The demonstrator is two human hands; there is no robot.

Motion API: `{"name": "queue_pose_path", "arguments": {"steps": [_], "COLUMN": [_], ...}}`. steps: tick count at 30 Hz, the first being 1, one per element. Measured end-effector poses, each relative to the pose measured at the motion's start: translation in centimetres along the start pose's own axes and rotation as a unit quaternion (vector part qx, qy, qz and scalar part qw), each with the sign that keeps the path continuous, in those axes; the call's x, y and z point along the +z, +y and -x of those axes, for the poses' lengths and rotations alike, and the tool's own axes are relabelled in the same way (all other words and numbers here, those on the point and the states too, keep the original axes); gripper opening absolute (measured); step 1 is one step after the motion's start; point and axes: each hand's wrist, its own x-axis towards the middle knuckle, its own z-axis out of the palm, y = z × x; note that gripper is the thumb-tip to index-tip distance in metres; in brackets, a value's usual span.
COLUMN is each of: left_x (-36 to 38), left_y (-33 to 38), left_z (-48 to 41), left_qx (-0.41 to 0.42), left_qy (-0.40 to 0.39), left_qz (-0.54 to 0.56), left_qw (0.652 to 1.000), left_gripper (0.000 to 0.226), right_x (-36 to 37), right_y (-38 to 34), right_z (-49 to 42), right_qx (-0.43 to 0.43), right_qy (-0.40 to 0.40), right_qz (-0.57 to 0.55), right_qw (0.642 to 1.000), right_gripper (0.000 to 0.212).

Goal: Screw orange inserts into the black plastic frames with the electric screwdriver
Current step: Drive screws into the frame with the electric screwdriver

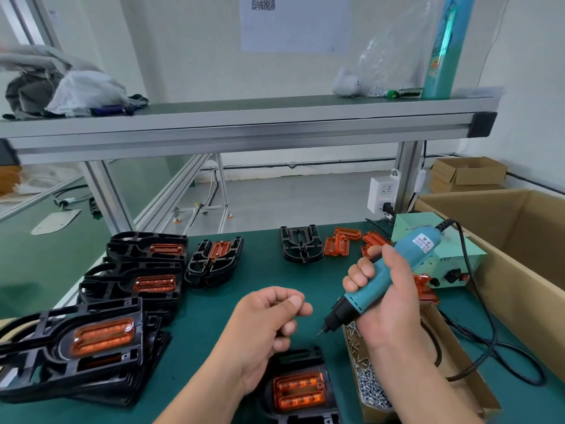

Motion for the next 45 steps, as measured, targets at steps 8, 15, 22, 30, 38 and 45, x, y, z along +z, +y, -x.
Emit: {"name": "queue_pose_path", "arguments": {"steps": [8,15,22,30,38,45], "left_x": [-2.8,-3.7,-3.6,-3.3,-3.3,-3.5], "left_y": [0.8,0.2,0.2,0.4,0.7,0.6], "left_z": [0.3,1.7,2.3,2.5,2.6,2.6], "left_qx": [0.006,0.029,0.056,0.046,0.040,0.039], "left_qy": [-0.023,-0.039,-0.073,-0.081,-0.084,-0.076], "left_qz": [-0.037,-0.193,-0.334,-0.294,-0.257,-0.250], "left_qw": [0.999,0.980,0.938,0.951,0.962,0.964], "left_gripper": [0.009,0.020,0.008,0.007,0.016,0.012], "right_x": [0.7,1.0,0.5,0.4,0.5,0.6], "right_y": [0.8,1.7,1.4,1.6,1.7,1.6], "right_z": [0.9,1.4,0.6,0.5,0.8,1.0], "right_qx": [0.018,0.024,-0.006,-0.008,0.001,0.002], "right_qy": [-0.040,-0.063,-0.024,-0.014,-0.013,-0.014], "right_qz": [0.022,0.016,-0.001,0.002,0.013,0.010], "right_qw": [0.999,0.998,1.000,1.000,1.000,1.000], "right_gripper": [0.017,0.045,0.043,0.042,0.039,0.039]}}
